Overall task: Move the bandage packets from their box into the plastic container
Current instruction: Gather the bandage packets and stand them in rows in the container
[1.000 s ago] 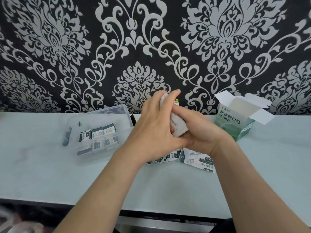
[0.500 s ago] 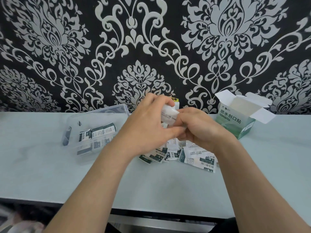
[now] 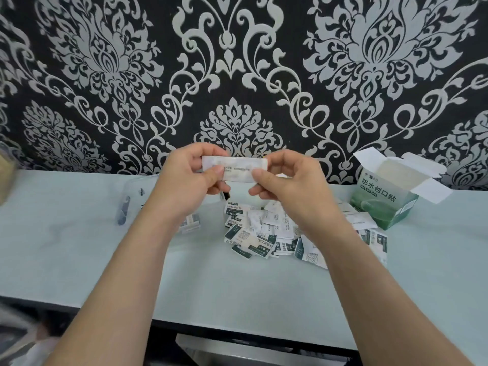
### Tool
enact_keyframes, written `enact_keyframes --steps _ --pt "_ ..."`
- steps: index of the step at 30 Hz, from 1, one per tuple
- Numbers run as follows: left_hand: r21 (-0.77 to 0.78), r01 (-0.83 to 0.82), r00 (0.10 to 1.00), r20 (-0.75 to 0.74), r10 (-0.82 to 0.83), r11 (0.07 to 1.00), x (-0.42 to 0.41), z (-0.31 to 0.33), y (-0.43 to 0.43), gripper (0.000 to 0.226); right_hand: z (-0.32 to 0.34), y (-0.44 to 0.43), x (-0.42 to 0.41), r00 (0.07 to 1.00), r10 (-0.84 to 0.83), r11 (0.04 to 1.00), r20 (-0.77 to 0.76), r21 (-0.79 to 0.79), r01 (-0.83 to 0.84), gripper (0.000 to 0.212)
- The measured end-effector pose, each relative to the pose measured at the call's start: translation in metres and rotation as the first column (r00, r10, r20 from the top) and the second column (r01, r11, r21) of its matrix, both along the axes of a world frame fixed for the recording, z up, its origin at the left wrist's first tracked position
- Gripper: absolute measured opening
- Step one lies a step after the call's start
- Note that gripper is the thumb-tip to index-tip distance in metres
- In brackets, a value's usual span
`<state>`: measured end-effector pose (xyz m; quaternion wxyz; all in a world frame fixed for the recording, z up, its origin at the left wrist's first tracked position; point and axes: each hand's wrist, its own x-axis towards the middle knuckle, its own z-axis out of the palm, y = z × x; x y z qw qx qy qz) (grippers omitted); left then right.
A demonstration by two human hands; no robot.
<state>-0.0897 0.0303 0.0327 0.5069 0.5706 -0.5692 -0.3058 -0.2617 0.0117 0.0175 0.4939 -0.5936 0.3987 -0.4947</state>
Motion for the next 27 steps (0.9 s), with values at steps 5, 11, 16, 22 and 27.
enact_keyframes --steps 5,11,16,22,27 --pt "0.078 -0.005 0.997 -0.081 0.011 0.997 0.025 -0.002 0.002 0.021 0.007 0.005 0.033 0.998 -0.065 0.991 -0.028 -0.120 0.061 0.008" --pt "0.062 -0.235 0.927 0.314 0.204 0.970 0.063 -0.017 0.001 0.023 0.016 -0.008 0.066 0.867 -0.224 0.852 -0.445 -0.522 -0.048 0.007" --pt "0.166 -0.202 0.741 0.670 0.040 0.965 0.077 -0.022 0.008 0.031 0.017 -0.026 0.081 0.572 -0.310 0.740 -0.760 -0.570 -0.357 0.013" --pt "0.316 -0.181 0.618 0.773 -0.143 0.931 0.077 -0.023 0.006 0.035 0.012 -0.039 0.099 0.216 -0.399 0.686 -0.891 -0.447 -0.575 0.018" --pt "0.377 -0.181 0.608 0.769 -0.198 0.908 0.080 -0.026 0.001 0.033 0.023 -0.048 0.120 -0.074 -0.234 0.720 -0.969 -0.122 -0.683 0.018"
